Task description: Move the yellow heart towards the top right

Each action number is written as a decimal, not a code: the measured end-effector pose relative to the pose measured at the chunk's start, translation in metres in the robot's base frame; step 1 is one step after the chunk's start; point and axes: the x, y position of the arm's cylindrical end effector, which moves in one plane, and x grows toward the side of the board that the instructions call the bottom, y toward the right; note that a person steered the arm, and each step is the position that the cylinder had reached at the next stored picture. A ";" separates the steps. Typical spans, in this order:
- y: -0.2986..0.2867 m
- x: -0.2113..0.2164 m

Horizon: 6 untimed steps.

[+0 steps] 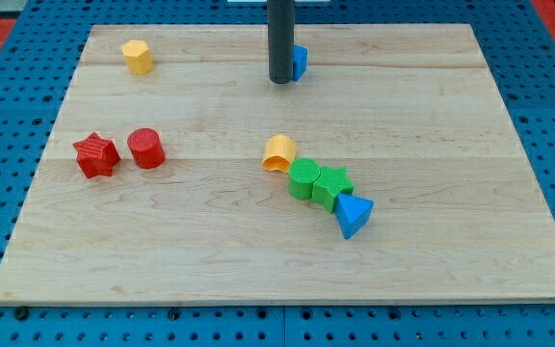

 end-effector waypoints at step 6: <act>-0.038 0.141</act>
